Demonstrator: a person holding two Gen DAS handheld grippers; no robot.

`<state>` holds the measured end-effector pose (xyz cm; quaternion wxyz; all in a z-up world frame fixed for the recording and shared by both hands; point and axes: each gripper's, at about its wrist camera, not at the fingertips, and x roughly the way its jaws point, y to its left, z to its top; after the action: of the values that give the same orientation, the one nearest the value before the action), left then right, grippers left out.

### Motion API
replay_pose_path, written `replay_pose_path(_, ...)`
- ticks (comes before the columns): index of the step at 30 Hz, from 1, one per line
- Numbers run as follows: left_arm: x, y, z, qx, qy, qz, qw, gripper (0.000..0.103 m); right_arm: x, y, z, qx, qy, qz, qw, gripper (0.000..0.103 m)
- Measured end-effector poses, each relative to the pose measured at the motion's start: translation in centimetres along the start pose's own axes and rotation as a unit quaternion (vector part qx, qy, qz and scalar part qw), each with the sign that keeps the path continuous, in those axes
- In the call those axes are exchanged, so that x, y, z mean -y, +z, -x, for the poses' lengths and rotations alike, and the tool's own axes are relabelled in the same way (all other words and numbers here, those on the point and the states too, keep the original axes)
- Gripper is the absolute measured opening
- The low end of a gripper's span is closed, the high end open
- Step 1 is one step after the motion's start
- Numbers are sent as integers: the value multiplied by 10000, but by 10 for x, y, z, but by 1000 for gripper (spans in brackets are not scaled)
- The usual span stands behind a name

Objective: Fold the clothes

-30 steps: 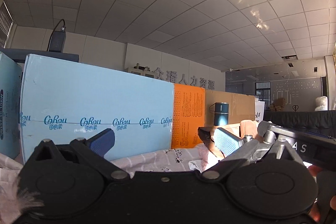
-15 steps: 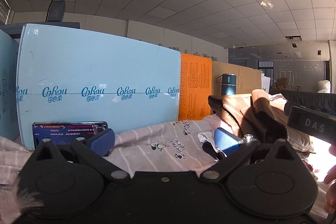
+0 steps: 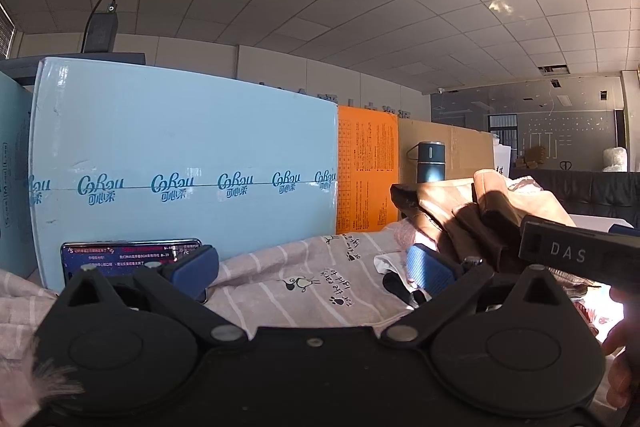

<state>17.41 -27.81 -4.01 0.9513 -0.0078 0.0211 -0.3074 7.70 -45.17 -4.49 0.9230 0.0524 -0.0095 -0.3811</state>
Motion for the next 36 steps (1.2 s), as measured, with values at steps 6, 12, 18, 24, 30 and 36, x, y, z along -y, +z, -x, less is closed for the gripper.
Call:
replay_pose_path(6, 0, 0, -1, -29, -12, 14, 10000, 103, -2, -1, 1, -75, -10, 36, 10000, 103)
replay_pose_path(12, 0, 0, 0, -40, -55, 32, 10000, 103, -2, -2, -2, -219, 12, 74, 9997, 103)
replay_pose_path(18, 1, -1, 0, -54, -79, 38, 9999, 103, 0, -3, -3, -276, -9, -5, 9996, 103)
replay_pose_path(24, 0, 0, 0, -69, -74, 42, 9999, 103, 1, -3, -2, -273, -9, -56, 9996, 103)
replay_pose_path(30, 0, 0, -1, -72, -76, 40, 9999, 103, 3, -3, -2, -288, -20, -120, 9995, 103)
replay_pose_path(36, -1, 0, -2, -96, -80, 61, 9999, 103, 4, -2, -1, -235, -19, -159, 9996, 103)
